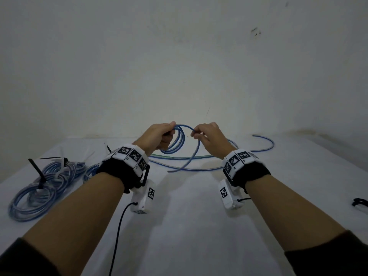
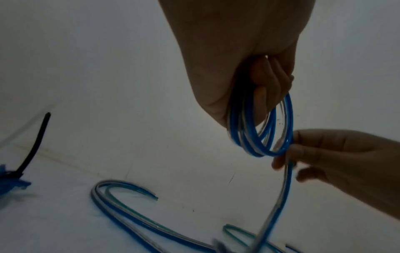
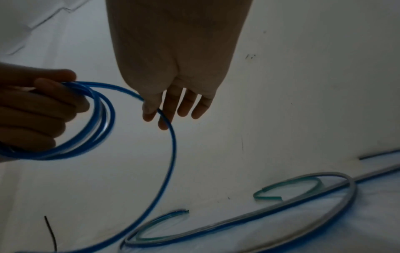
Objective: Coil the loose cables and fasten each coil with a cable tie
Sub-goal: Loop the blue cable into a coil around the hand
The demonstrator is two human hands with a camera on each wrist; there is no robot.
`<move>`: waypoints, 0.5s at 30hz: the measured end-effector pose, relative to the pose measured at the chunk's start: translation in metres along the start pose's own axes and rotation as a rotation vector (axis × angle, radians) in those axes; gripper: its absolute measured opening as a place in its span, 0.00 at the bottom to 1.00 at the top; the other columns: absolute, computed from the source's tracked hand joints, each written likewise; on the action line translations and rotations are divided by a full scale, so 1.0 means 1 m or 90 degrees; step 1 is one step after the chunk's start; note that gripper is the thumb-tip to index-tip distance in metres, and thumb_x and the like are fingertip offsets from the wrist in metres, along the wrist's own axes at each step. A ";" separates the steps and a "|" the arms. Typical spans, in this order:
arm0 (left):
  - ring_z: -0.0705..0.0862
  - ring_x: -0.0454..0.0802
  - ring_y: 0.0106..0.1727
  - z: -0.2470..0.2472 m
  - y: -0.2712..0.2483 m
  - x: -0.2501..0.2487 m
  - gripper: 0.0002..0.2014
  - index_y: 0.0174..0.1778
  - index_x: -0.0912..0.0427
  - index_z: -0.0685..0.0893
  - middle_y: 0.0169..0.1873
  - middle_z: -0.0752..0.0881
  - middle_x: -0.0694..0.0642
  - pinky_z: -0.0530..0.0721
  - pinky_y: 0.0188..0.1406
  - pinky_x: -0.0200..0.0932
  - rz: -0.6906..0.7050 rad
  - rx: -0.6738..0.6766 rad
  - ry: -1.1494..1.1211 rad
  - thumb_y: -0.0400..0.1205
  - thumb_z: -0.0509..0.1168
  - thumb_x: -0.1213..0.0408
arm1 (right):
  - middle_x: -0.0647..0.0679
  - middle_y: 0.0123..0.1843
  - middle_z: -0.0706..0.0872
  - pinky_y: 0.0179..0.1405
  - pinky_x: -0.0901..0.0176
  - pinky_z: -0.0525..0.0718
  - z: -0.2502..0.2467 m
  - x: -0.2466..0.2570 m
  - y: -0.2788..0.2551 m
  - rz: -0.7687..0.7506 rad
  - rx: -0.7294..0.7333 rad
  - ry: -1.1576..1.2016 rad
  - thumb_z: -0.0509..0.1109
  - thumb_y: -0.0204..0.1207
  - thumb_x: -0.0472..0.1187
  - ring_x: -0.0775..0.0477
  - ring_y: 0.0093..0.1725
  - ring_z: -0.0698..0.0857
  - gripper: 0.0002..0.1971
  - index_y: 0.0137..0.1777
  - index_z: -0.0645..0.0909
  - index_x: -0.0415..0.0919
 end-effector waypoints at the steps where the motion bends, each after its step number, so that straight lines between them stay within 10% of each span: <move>1: 0.57 0.38 0.14 -0.003 0.000 0.000 0.19 0.30 0.58 0.70 0.14 0.62 0.44 0.55 0.14 0.30 -0.005 -0.002 -0.049 0.87 0.50 0.57 | 0.44 0.46 0.87 0.44 0.67 0.68 0.001 -0.004 -0.003 0.022 0.008 0.017 0.61 0.82 0.34 0.50 0.43 0.76 0.08 0.52 0.82 0.36; 8: 0.62 0.40 0.15 -0.014 0.003 0.003 0.15 0.34 0.58 0.71 0.17 0.66 0.46 0.61 0.20 0.35 0.002 -0.027 -0.231 0.85 0.45 0.63 | 0.47 0.36 0.84 0.37 0.57 0.79 0.003 -0.012 -0.016 0.089 -0.005 0.139 0.61 0.81 0.33 0.50 0.34 0.80 0.06 0.51 0.67 0.43; 15: 0.64 0.42 0.17 -0.018 0.005 0.001 0.16 0.36 0.60 0.73 0.18 0.69 0.48 0.63 0.23 0.36 0.016 -0.052 -0.367 0.84 0.43 0.62 | 0.49 0.45 0.84 0.42 0.62 0.87 0.016 -0.001 -0.016 0.035 0.074 0.196 0.54 0.74 0.20 0.49 0.42 0.86 0.21 0.53 0.85 0.37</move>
Point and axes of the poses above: each hand's wrist, its own y-axis towards the middle knuckle, its own z-axis out of the palm, x = y × z, the point moved 8 cm from there along y, towards the middle knuckle
